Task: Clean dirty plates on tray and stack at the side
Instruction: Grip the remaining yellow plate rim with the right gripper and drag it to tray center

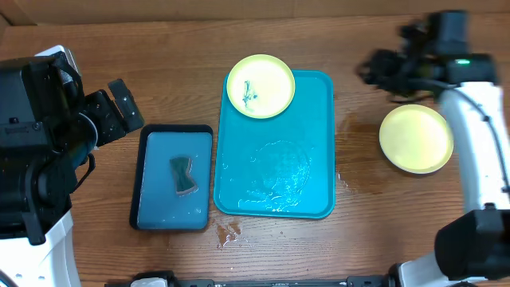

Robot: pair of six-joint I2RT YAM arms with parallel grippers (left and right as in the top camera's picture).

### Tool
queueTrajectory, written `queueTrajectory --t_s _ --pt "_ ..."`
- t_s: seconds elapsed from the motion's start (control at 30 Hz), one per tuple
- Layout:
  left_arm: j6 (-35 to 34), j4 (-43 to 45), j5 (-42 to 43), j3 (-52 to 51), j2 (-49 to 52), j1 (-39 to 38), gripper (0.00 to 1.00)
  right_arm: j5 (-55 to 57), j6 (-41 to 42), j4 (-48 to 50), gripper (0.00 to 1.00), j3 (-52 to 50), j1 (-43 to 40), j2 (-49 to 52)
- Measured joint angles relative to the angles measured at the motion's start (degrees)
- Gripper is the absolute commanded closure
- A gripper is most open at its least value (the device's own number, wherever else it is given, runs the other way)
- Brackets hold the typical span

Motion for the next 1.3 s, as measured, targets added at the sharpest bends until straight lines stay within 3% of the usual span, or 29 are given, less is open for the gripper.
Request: queueTrajectory --t_s 0.3,0.67,0.7,0.87,0.97,1.03,1.3 --pt "0.0 -2.19 0.02 0.02 0.0 0.0 0.0 12.81 -2.29 15.8 0.23 0.0 14.1 8.74" --pt "0.0 -3.1 0.02 0.02 0.0 0.0 0.0 16.79 -2.84 27.39 0.27 0.0 15.26 25.62" --pt "0.0 -3.1 0.02 0.02 0.0 0.0 0.0 16.76 -2.84 27.26 0.29 0.0 15.26 26.58" --pt "0.0 -3.3 0.02 0.04 0.0 0.0 0.0 13.11 -2.67 26.1 0.67 -0.02 15.26 29.03" --pt "0.0 -3.65 0.02 0.07 0.0 0.0 0.0 10.1 -1.55 25.27 0.79 -0.02 15.26 29.88" --pt "0.0 -4.11 0.02 0.07 0.0 0.0 0.0 9.05 0.04 24.15 0.96 -0.02 15.26 30.27" --pt "0.0 -7.21 0.02 0.07 0.0 0.0 0.0 6.51 6.6 15.21 0.96 0.33 14.82 29.16"
